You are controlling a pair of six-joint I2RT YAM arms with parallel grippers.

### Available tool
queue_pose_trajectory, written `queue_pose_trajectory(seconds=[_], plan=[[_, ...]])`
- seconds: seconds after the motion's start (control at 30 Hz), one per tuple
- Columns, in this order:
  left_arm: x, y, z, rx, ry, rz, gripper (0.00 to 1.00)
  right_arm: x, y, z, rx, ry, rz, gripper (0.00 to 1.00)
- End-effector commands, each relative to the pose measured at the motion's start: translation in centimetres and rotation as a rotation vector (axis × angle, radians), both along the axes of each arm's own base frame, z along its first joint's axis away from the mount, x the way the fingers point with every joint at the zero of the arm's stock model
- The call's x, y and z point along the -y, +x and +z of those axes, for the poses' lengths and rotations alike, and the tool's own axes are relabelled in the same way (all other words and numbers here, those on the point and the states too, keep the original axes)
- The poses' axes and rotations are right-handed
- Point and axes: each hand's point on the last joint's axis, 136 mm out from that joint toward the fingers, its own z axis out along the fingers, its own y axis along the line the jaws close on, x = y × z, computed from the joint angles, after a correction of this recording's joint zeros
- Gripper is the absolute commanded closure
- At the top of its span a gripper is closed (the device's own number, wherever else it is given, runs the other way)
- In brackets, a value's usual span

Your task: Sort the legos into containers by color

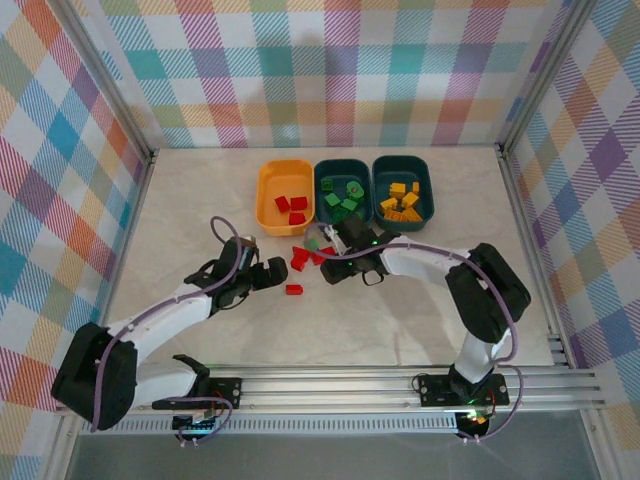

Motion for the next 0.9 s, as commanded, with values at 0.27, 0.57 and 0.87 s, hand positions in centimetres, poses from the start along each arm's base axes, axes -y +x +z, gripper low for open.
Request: queue_pose_trajectory(seconds=[0.27,0.57,0.87], plan=[[1.1,1.0,3.4,0.104,-0.075,-0.026,0.00,0.6,2.6,-2.9,0.042,-0.182,0.050,0.27],[0.6,0.7,3.7,0.102,-0.054,-0.014,0.00,0.4,2.2,-1.5,0.070,-0.167,0.060,0.61],[1.5,1.5,4.2,0.082,-0.073,-0.023,0.01,2.1,2.9,5.3,0.222,-0.061,-0.069,0.73]])
